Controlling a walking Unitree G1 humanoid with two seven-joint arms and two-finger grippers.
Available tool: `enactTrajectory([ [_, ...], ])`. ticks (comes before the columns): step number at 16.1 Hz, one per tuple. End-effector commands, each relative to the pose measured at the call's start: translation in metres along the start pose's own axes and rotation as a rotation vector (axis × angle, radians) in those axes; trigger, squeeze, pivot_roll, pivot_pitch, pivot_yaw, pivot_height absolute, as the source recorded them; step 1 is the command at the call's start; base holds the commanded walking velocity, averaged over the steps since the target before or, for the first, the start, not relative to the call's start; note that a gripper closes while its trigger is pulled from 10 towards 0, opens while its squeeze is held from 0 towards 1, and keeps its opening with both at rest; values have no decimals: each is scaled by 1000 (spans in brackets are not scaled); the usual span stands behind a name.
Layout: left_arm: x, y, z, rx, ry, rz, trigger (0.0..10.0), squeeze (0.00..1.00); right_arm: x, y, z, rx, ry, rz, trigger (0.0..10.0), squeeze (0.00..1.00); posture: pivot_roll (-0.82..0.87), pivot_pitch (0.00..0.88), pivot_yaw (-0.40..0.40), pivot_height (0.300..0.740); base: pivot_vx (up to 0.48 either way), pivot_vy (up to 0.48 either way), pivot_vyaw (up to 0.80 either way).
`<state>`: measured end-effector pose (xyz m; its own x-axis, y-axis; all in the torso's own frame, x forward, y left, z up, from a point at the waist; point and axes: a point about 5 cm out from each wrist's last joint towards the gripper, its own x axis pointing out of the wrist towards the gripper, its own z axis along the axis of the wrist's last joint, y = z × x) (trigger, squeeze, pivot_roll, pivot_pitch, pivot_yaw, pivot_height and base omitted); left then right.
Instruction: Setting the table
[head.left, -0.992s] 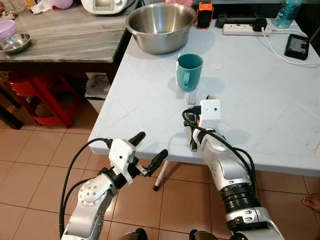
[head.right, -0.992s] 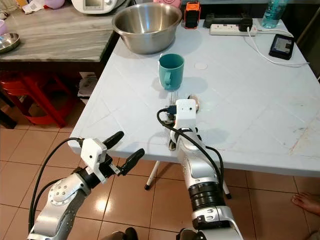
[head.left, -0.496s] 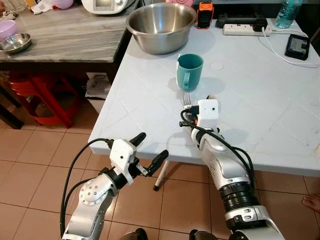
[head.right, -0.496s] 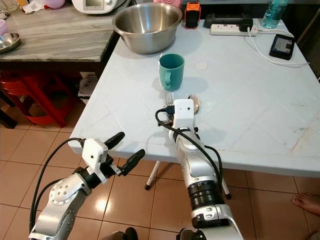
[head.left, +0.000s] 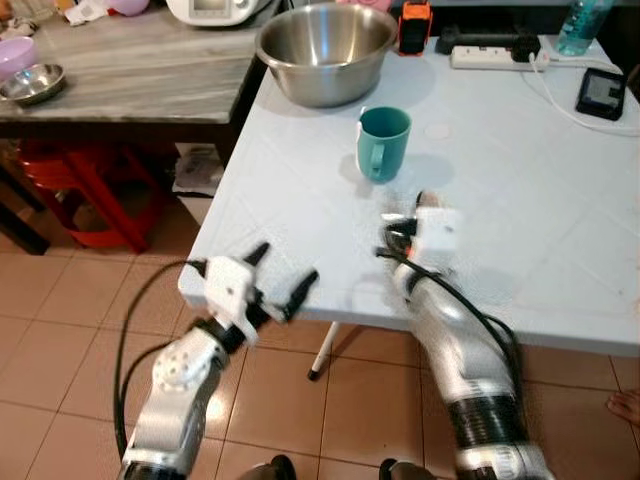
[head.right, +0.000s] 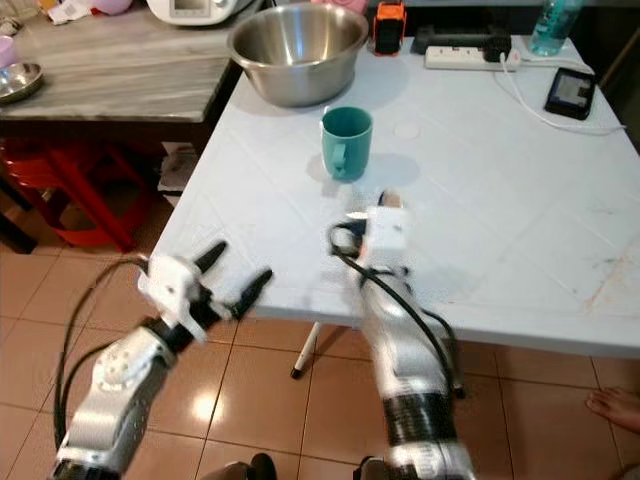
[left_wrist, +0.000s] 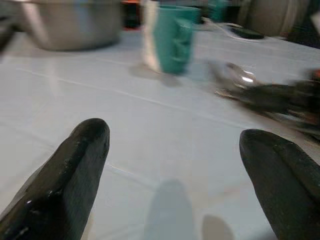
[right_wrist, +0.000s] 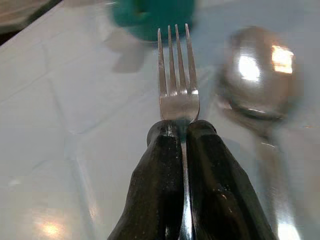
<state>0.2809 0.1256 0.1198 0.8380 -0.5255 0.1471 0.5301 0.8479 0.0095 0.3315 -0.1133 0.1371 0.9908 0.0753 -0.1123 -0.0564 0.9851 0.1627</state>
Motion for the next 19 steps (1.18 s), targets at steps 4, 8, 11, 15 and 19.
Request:
enactTrajectory([
  [4, -1, 14, -7, -7, 40, 140, 10000, 0, -18, -4, 10, 36, -125, -4, 1412, 0, -129, 164, 100, 740, 0, 0, 0],
  [8, 8, 19, -1, -36, 15, 166, 10000, 0, -34, -4, 35, -58, -284, 8, 10000, 0, -135, 159, 106, 740, 0, 0, 0],
  [11, 11, 19, 1, -48, 1, 173, 10000, 0, -35, -8, 34, -53, -279, -13, 10000, 0, -136, 146, 105, 740, 0, 205, 0],
  [15, 14, 18, 0, -50, -3, 171, 10000, 0, -34, -8, 34, -63, -275, -16, 10000, 0, -136, 134, 95, 740, 0, 383, -637],
  [19, 13, 16, -1, -53, -11, 177, 10000, 0, -31, -4, 35, -63, -278, 3, 10000, 0, -129, 127, 85, 740, 0, 430, -791],
])
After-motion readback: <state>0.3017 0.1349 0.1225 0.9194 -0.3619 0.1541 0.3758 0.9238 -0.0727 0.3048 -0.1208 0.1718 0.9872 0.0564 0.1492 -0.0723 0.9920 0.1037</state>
